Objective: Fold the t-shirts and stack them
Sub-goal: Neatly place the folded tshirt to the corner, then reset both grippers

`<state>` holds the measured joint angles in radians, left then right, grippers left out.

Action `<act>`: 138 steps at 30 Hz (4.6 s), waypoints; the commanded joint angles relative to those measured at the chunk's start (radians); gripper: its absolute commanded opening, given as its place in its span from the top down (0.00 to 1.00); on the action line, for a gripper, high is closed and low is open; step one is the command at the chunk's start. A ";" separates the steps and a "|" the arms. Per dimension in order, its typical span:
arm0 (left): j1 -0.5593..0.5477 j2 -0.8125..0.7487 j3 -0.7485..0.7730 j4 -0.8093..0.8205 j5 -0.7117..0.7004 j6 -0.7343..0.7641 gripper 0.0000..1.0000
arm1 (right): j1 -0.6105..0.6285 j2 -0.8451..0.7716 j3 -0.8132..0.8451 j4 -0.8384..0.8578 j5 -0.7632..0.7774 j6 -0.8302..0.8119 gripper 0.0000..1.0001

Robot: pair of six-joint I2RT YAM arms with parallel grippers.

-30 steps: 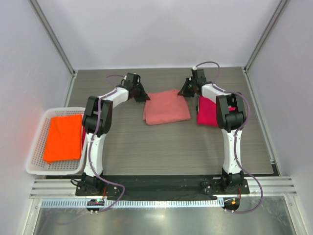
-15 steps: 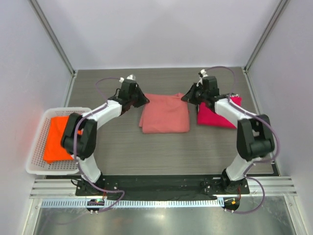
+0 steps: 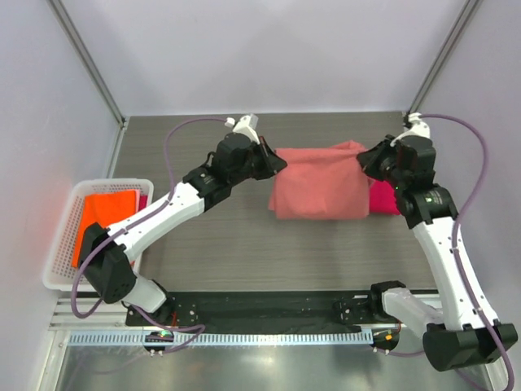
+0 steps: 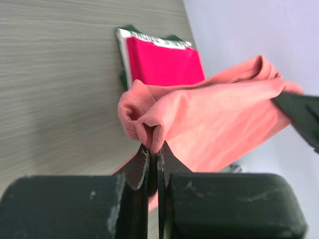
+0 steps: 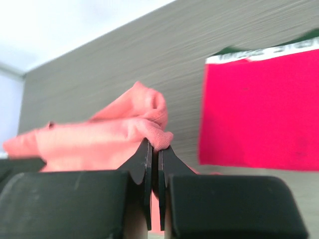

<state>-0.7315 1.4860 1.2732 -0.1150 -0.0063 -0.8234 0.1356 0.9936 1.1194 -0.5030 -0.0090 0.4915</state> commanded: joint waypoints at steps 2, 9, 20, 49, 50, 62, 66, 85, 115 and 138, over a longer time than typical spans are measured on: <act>-0.057 0.043 0.119 -0.008 -0.026 -0.020 1.00 | -0.039 -0.038 0.122 -0.203 0.253 -0.048 0.99; -0.120 0.276 0.337 0.001 0.003 -0.048 1.00 | -0.221 0.065 0.134 -0.209 0.265 -0.056 0.99; -0.137 0.568 0.618 -0.006 -0.021 -0.097 1.00 | -0.409 0.256 0.201 -0.164 0.149 -0.045 0.99; 0.060 0.679 0.610 0.110 -0.072 0.033 0.05 | -0.226 0.599 0.390 0.015 0.351 -0.108 0.35; 0.078 0.619 0.556 0.104 -0.075 0.046 0.04 | -0.206 0.588 0.381 0.011 0.272 -0.111 0.37; 0.268 0.017 -0.030 -0.054 0.055 0.072 0.05 | 0.145 0.730 0.318 -0.045 0.052 -0.059 0.97; 0.288 -0.088 -0.133 -0.080 0.077 0.076 0.05 | 0.225 0.813 0.315 -0.048 0.164 -0.044 0.99; 0.290 -0.216 -0.316 -0.086 0.042 0.101 0.06 | 0.179 1.076 0.290 -0.144 0.541 -0.064 0.99; 0.284 -0.723 -0.782 -0.052 -0.093 0.130 0.01 | 0.395 0.111 -0.413 0.484 0.336 -0.174 0.01; 0.281 -1.098 -1.034 -0.094 -0.133 0.148 0.00 | 0.395 -0.397 -0.871 0.580 0.242 -0.059 0.00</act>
<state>-0.4496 0.3698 0.2272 -0.2432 -0.1211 -0.6727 0.5282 0.5545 0.2092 0.0307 0.2268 0.4187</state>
